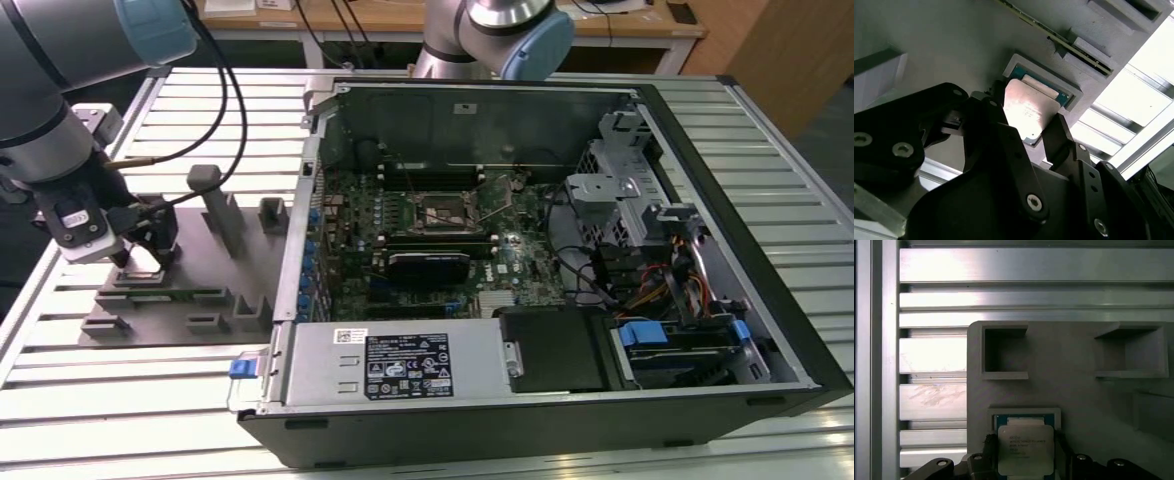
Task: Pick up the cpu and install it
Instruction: 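Pick up the cpu and move it towards the insertion slot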
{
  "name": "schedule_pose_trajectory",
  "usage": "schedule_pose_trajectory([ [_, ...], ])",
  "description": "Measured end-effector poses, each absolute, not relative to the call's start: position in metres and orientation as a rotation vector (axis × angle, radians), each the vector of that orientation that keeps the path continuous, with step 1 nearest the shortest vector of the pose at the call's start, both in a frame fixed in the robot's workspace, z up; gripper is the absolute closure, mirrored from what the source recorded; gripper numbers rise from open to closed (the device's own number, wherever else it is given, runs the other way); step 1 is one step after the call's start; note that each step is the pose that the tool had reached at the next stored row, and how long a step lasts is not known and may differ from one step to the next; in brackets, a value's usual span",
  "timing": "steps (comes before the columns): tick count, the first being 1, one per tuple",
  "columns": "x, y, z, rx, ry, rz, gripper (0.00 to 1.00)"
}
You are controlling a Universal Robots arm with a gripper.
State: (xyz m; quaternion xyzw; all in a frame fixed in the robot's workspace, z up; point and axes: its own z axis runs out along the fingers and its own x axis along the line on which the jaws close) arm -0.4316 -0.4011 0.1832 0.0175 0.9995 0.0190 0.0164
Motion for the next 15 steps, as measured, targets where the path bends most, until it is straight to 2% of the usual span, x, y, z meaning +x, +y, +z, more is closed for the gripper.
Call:
schedule_pose_trajectory([
  [15,-0.431,-0.401,0.198,0.054,3.108,0.059,0.46],
])
